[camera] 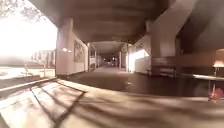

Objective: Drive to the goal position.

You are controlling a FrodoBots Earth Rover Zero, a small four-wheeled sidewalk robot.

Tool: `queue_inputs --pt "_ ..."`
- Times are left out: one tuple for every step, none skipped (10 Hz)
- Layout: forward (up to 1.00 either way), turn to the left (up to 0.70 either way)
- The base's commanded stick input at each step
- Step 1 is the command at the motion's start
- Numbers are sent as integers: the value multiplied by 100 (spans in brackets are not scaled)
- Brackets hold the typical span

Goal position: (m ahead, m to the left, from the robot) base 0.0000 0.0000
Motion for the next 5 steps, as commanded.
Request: queue_inputs --pt "85 0" --pt "85 0" --pt "85 0" --pt "85 0" --pt "85 0"
